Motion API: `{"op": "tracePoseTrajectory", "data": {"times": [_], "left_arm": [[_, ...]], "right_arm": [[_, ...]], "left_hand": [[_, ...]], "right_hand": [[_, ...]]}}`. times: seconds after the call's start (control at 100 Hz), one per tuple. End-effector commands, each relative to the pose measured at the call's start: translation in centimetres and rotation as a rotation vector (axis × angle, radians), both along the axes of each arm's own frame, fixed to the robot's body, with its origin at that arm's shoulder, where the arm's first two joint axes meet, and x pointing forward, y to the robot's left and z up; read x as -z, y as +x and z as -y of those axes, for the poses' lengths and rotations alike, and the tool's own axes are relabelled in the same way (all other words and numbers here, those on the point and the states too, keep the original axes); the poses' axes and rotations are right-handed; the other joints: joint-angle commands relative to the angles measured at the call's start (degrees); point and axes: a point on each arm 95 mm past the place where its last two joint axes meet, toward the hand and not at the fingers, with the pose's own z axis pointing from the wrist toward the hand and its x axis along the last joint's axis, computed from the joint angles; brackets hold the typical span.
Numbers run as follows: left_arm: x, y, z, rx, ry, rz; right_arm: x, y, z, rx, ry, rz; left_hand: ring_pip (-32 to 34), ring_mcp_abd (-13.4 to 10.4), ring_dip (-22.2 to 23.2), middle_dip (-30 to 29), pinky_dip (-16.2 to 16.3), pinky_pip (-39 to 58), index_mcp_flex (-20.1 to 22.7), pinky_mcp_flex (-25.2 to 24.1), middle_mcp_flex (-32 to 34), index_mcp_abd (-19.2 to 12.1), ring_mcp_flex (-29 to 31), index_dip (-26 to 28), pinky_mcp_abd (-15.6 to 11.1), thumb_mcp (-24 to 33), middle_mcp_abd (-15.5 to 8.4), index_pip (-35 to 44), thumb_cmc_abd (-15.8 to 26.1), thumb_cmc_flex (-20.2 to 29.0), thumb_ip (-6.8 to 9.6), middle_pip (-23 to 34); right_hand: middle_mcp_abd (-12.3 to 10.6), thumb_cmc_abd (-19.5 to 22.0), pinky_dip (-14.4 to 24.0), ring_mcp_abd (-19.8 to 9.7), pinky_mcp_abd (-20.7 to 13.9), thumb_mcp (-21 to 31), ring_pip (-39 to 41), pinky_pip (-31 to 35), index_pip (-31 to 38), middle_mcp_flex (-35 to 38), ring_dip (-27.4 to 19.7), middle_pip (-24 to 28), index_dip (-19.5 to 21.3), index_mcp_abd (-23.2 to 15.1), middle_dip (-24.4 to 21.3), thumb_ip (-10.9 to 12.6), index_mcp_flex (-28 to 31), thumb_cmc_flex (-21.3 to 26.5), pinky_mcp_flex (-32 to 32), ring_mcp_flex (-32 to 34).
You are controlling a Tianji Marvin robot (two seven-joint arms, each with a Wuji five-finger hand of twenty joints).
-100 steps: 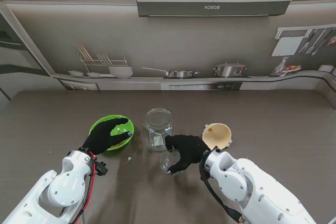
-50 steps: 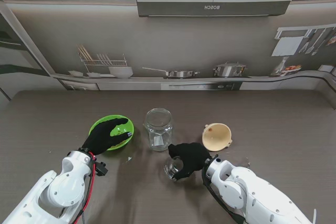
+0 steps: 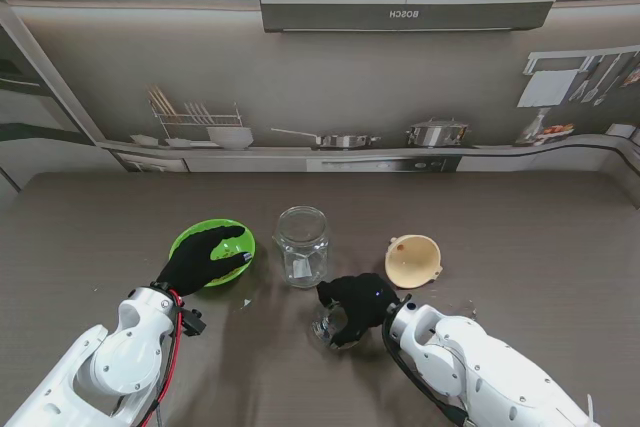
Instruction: Pour mung beans into a glass jar with a funnel
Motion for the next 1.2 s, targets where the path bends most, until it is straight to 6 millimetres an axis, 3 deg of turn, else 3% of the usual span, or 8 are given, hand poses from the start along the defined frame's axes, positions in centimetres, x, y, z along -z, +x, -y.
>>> {"op": "tracePoseTrajectory", "data": {"times": [0.0, 0.16, 0.22, 0.27, 0.35, 0.74, 1.03, 1.19], "left_arm": [[0.0, -0.1, 0.3, 0.016, 0.001, -0.013], [0.0, -0.1, 0.3, 0.017, 0.002, -0.015], [0.0, -0.1, 0.3, 0.017, 0.002, -0.015], [0.0, -0.1, 0.3, 0.016, 0.002, -0.015], [0.0, -0.1, 0.2, 0.015, 0.002, -0.016], [0.0, -0.1, 0.3, 0.019, 0.004, -0.028], [0.0, -0.1, 0.3, 0.020, 0.005, -0.031], [0.0, -0.1, 0.4, 0.022, 0.006, -0.034]], "right_arm": [[-0.5, 0.0, -0.4, -0.016, -0.018, 0.001], [-0.4, -0.1, -0.5, -0.020, -0.040, -0.003], [-0.3, -0.1, -0.5, -0.020, -0.048, -0.006], [-0.3, -0.2, -0.5, -0.022, -0.053, -0.008], [-0.2, -0.3, -0.5, -0.025, -0.059, -0.011], [-0.3, -0.6, -0.2, -0.030, -0.086, -0.035], [-0.8, -0.7, 0.1, -0.027, -0.097, -0.048], [-1.3, -0.8, 0.2, -0.025, -0.090, -0.046]], "left_hand": [[-1.34, -1.04, -0.80, 0.12, 0.10, -1.22, 0.36, -1.61, -0.51, -0.05, -1.33, -0.23, -0.26, -1.07, 0.35, 0.11, 2.45, 0.52, 0.41, -0.09], [-1.34, -1.04, -0.80, 0.12, 0.10, -1.21, 0.26, -1.59, -0.48, -0.08, -1.35, -0.23, -0.30, -1.10, 0.34, 0.08, 2.49, 0.46, 0.41, -0.08], [-1.34, -1.03, -0.80, 0.11, 0.10, -1.21, 0.30, -1.58, -0.51, -0.02, -1.35, -0.23, -0.23, -1.12, 0.36, 0.09, 2.49, 0.52, 0.42, -0.09], [-1.33, -1.06, -0.80, 0.12, 0.10, -1.21, 0.25, -1.58, -0.47, -0.07, -1.33, -0.23, -0.25, -1.15, 0.31, 0.07, 2.49, 0.48, 0.42, -0.07], [-1.33, -1.04, -0.79, 0.11, 0.10, -1.22, 0.15, -1.59, -0.55, -0.13, -1.30, -0.25, -0.30, -1.18, 0.32, 0.03, 2.49, 0.46, 0.42, -0.11], [-1.29, -1.05, -0.78, 0.13, 0.12, -1.18, 0.09, -1.54, -0.55, -0.07, -1.25, -0.26, -0.23, -1.34, 0.23, 0.01, 2.59, 0.50, 0.44, -0.08], [-1.33, -0.99, -0.78, 0.13, 0.12, -1.20, 0.14, -1.57, -0.58, -0.08, -1.33, -0.24, -0.13, -1.43, 0.30, 0.04, 2.53, 0.59, 0.46, -0.09], [-1.33, -1.01, -0.78, 0.13, 0.11, -1.21, 0.18, -1.58, -0.61, -0.06, -1.33, -0.22, -0.15, -1.46, 0.28, 0.06, 2.59, 0.60, 0.46, -0.09]], "right_hand": [[-8.03, 5.10, -0.51, -2.62, -1.54, 22.75, -1.00, 1.49, 1.04, -1.53, -1.04, 2.20, -0.90, -8.05, -0.23, 3.41, 3.79, 8.60, -0.95, -0.71], [-6.51, 4.53, -0.49, -2.36, -1.52, 23.24, -2.74, 0.79, -5.58, -6.13, -2.07, 0.60, 1.15, -7.50, -3.46, 5.17, 4.06, 6.79, -1.65, -2.32], [-6.14, 4.35, -0.45, -2.38, -1.40, 23.29, -3.58, 0.45, -7.98, -7.90, -2.56, 0.36, 2.61, -7.40, -4.97, 7.20, 4.17, 5.87, -1.97, -3.02], [-5.84, 4.42, -0.44, -2.47, -1.34, 23.58, -3.93, 0.16, -10.43, -9.40, -2.82, 0.38, 5.22, -7.03, -6.30, 11.32, 4.13, 4.60, -2.16, -3.39], [-5.36, 3.38, -0.41, -2.49, -1.34, 23.14, -4.30, -0.14, -13.41, -11.57, -3.14, 0.01, 8.47, -7.11, -7.74, 12.56, 2.93, 3.88, -2.40, -3.89], [-3.72, -2.23, -0.45, -1.65, -0.53, 20.74, -5.74, -1.71, -19.71, -19.23, -3.95, -3.22, 7.27, -8.12, -10.59, 11.78, -3.27, -0.43, -4.44, -7.36], [-1.25, -2.34, 0.34, 2.26, 1.66, 16.86, -13.07, -4.04, -25.16, -25.82, -7.67, -13.60, 5.60, -8.51, -21.74, 11.33, -9.70, -6.34, -5.71, -9.92], [-1.22, -2.35, 0.59, 4.11, 3.28, 15.60, -17.00, -5.30, -26.30, -26.84, -9.28, -15.69, 5.56, -8.53, -24.98, 11.10, -11.02, -8.76, -6.28, -10.74]]}}
